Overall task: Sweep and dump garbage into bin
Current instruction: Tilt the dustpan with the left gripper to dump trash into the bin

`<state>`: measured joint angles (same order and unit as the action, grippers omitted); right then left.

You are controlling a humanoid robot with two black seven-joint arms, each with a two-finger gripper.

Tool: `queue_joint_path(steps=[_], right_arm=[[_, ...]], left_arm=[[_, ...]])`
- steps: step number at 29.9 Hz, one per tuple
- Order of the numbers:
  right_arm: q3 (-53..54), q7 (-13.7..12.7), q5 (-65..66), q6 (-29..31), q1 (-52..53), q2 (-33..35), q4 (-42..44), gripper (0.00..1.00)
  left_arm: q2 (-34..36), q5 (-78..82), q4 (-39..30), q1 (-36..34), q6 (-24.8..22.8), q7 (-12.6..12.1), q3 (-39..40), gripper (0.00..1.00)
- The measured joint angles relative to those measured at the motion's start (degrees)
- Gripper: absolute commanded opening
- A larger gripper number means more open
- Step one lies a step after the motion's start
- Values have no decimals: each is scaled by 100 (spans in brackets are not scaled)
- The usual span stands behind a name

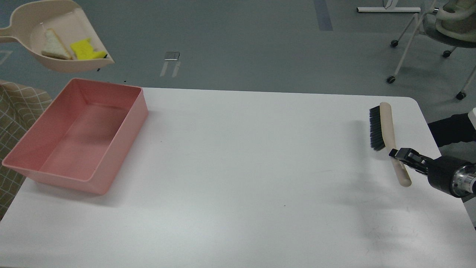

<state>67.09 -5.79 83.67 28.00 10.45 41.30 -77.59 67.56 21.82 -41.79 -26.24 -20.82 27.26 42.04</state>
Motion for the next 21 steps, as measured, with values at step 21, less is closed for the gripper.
queue_joint_path(steps=[21], right_arm=[[437, 103, -383, 0, -284, -59, -55, 6]], left_arm=[[1105, 3291, -206, -596, -719, 76, -37, 16]])
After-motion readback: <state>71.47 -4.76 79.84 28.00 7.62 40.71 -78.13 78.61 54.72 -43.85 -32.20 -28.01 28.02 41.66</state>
